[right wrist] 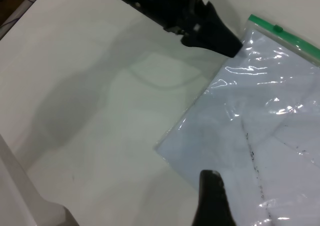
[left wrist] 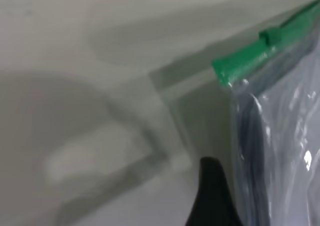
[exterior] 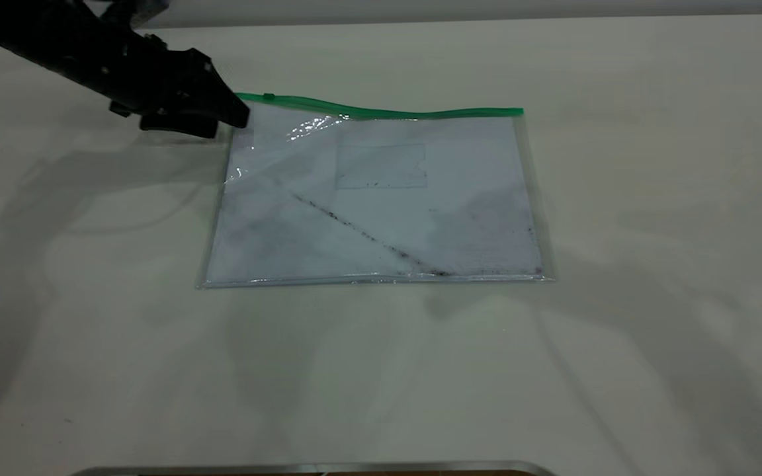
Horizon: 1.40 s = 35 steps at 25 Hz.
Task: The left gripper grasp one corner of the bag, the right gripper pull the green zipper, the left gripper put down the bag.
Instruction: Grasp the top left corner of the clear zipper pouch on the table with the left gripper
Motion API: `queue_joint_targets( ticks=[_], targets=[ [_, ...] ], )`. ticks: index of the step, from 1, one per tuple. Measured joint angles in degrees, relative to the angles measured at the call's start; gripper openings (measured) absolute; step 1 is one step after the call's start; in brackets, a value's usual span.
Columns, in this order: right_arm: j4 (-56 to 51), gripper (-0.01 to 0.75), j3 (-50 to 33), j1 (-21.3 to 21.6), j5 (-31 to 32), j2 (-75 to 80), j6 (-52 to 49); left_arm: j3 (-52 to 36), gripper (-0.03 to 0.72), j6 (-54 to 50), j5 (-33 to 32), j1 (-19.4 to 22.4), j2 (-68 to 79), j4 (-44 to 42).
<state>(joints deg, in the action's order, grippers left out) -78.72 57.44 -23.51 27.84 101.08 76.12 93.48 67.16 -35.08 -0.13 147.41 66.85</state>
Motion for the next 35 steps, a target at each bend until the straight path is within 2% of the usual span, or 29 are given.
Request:
queue_joint_targets(
  ticks=[5,9,13,15,18,24,26,30,35],
  targets=[
    [0.0,0.579,0.0,0.0,0.0,0.0,0.0,1.3,0.590,0.2,0.2,-0.6,2.6,1.8],
    [0.0,0.576,0.0,0.0,-0.1,0.0,0.0,1.3,0.590,1.7,0.2,-1.3,3.1,6.9],
    [-0.1,0.552,0.0,0.0,-0.1,0.0,0.0,1.4,0.571,3.3,0.3,-2.2,3.1,8.9],
    [-0.1,0.529,0.0,0.0,-0.1,0.0,0.0,1.4,0.529,3.6,0.3,-2.4,3.1,8.8],
    [-0.1,0.487,0.0,0.0,-0.3,0.0,0.3,1.4,0.405,3.8,0.4,-2.4,3.1,6.7],
    [-0.2,0.381,0.7,0.0,-1.3,0.3,5.1,1.6,0.084,3.9,0.0,-2.5,3.1,0.1],
    [-0.2,0.346,2.0,0.0,-1.4,1.2,8.8,1.7,0.054,3.9,-0.3,-2.6,2.8,-1.0],
    [-0.9,0.291,5.6,0.0,-2.0,4.6,17.5,1.7,0.053,5.0,-0.8,-2.9,1.1,-2.9],
    [-8.6,0.231,10.2,0.0,-3.6,10.3,29.5,1.7,0.053,13.7,-5.7,-2.9,-2.7,-4.2]
  ],
)
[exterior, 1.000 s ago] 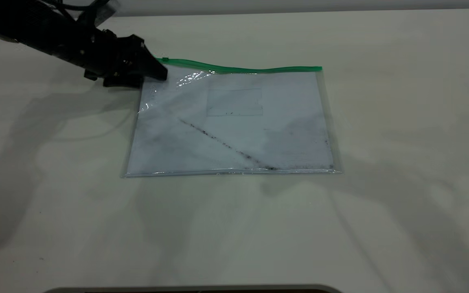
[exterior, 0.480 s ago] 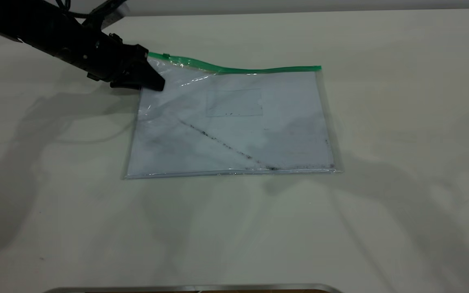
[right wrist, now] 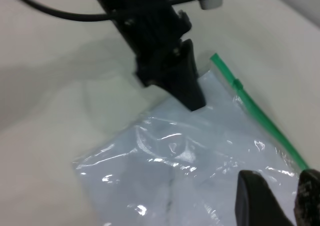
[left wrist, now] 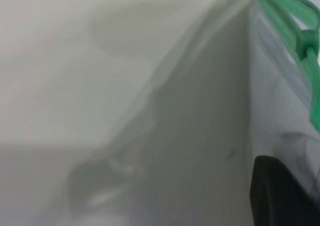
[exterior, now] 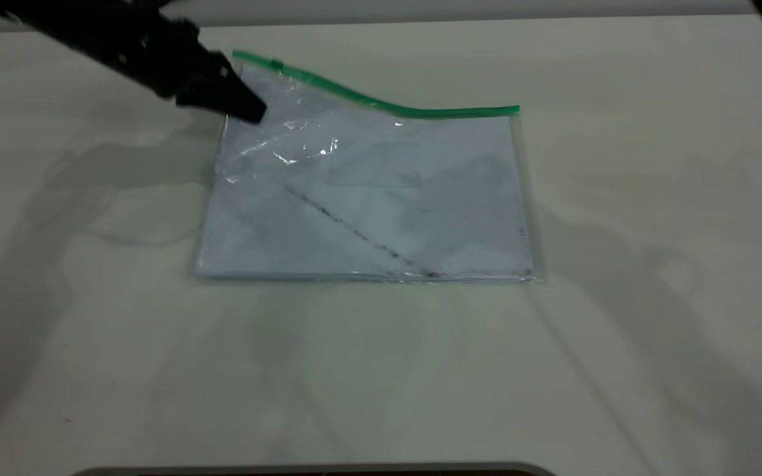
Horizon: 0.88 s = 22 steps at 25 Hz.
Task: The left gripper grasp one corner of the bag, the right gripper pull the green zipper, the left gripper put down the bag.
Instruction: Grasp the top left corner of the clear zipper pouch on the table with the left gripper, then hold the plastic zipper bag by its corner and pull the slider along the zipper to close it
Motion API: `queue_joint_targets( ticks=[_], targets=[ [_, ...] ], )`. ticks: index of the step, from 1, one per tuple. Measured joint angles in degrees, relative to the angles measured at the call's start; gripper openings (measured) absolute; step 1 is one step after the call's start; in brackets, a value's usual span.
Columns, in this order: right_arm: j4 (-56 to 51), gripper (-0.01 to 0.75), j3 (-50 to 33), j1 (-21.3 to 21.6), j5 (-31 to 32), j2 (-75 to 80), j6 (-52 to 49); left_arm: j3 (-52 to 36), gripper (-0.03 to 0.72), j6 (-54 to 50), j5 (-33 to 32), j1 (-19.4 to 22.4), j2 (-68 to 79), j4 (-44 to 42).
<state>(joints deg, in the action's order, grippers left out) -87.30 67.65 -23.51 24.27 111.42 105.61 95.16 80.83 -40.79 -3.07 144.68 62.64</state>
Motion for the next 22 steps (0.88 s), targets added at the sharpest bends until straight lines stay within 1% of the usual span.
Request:
queue_joint_targets(
  ticks=[4,6,8,10,14,16,22],
  targets=[
    [-7.6,0.226,3.7,0.0,-0.3,5.0,12.3,0.0,0.053,11.7,-3.2,-0.5,-3.8,-2.1],
    [-10.6,0.230,5.6,0.0,0.3,7.4,15.6,0.0,0.053,18.3,-3.7,-1.1,-5.3,-3.8],
    [-11.6,0.246,7.2,0.0,1.7,9.4,15.6,0.0,0.054,25.2,-4.0,-1.4,-6.1,-5.0],
    [-11.7,0.274,9.3,0.0,3.5,11.5,15.6,0.0,0.055,29.7,-4.3,-1.5,-6.3,-5.2],
    [-9.7,0.358,13.8,0.0,7.2,16.3,15.6,0.0,0.056,35.5,-5.0,-1.5,-6.3,-5.8],
    [-8.3,0.385,15.9,0.0,9.3,18.9,15.6,0.0,0.057,38.0,-5.0,-1.7,-6.3,-5.8],
    [-6.8,0.384,21.1,-1.1,12.4,24.5,15.6,0.0,0.059,39.8,-4.8,-2.2,-6.3,-6.5]
  ],
)
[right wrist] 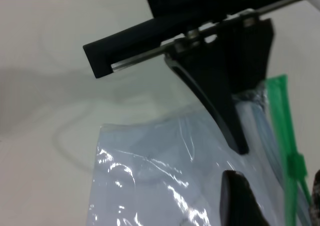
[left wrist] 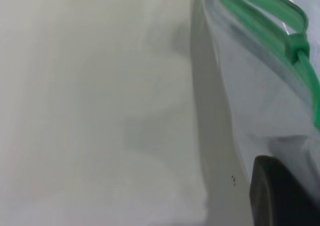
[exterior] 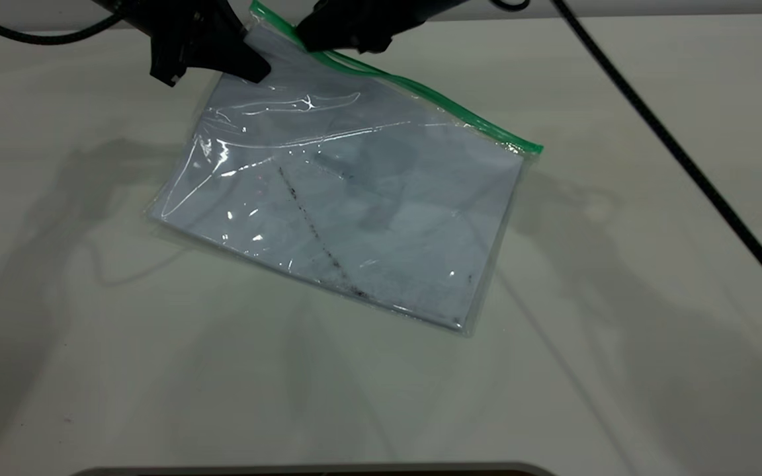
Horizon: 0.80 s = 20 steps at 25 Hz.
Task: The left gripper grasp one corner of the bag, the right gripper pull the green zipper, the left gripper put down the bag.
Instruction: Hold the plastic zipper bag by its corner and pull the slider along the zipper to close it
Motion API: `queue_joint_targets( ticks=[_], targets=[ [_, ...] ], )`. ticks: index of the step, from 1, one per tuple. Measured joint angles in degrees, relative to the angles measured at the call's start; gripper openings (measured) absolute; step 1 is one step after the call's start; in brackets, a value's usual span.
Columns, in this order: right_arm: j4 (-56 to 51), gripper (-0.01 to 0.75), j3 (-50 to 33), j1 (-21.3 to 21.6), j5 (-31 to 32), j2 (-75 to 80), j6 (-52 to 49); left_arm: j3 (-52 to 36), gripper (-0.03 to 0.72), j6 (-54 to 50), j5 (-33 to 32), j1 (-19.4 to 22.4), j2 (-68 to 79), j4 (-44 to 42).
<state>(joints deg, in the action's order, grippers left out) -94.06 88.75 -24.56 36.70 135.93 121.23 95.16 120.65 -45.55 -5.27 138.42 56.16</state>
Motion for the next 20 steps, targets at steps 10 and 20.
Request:
queue_joint_targets(
  ticks=[10,20],
  targets=[
    [-2.4,0.381,4.0,-0.1,0.2,3.6,0.0,0.0,0.061,0.0,1.7,-2.2,0.0,-6.0],
    [-2.5,0.381,4.1,-0.1,0.3,4.4,0.0,0.0,0.061,0.0,3.2,-3.2,0.0,-6.8]
  ],
)
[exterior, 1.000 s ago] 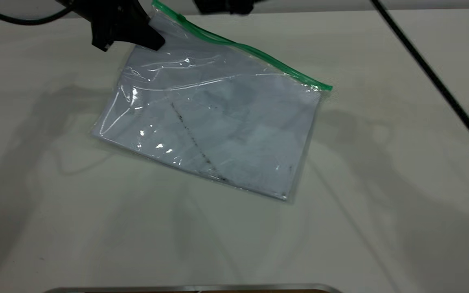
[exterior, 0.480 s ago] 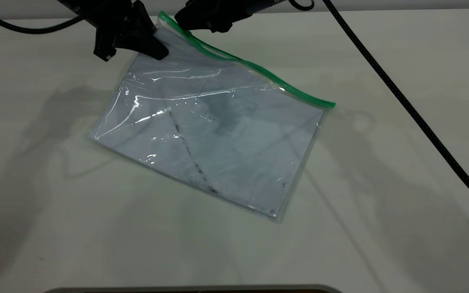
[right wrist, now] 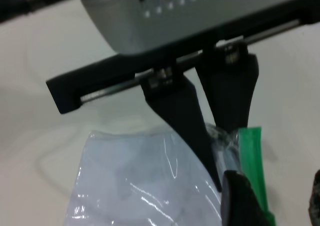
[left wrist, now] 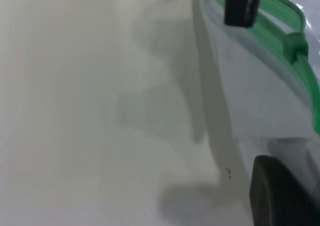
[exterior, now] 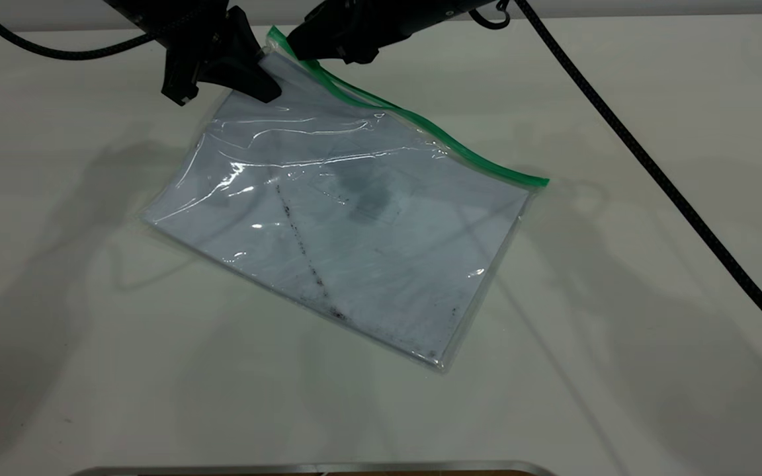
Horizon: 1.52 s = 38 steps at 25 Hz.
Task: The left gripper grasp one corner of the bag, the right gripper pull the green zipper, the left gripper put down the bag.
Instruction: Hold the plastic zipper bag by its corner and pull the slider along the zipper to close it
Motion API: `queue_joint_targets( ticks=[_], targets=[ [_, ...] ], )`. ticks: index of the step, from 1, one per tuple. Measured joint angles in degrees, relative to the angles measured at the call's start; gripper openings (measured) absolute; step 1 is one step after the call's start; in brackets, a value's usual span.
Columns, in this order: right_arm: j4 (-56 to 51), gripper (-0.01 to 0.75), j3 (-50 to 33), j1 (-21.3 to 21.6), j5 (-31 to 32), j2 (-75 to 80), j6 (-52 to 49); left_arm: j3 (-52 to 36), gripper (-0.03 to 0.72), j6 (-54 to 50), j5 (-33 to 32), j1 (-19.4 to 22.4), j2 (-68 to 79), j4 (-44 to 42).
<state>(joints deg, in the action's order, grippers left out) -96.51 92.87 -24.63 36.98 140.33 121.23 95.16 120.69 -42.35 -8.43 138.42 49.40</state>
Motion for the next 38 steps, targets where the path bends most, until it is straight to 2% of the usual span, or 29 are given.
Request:
queue_joint_targets(
  ticks=[6,15,19,34,38],
  targets=[
    [-0.1,0.381,0.0,0.0,-2.0,2.2,0.0,0.0,0.061,0.0,-0.3,0.0,-0.6,0.0],
    [-1.3,0.357,0.0,0.0,-1.3,2.3,0.0,0.0,0.063,0.0,-0.4,-0.2,-0.8,0.0],
    [-1.6,0.309,0.0,0.0,-0.9,2.3,0.0,0.0,0.065,0.1,-0.4,-0.2,-0.8,-0.1],
    [-1.7,0.051,0.0,0.0,0.2,2.3,0.0,0.0,0.065,0.2,-0.4,-0.2,-0.8,-0.1],
    [-1.7,0.040,0.0,0.0,-0.1,2.3,0.0,0.0,0.065,0.2,-0.4,-0.2,-0.8,0.0]
  ],
)
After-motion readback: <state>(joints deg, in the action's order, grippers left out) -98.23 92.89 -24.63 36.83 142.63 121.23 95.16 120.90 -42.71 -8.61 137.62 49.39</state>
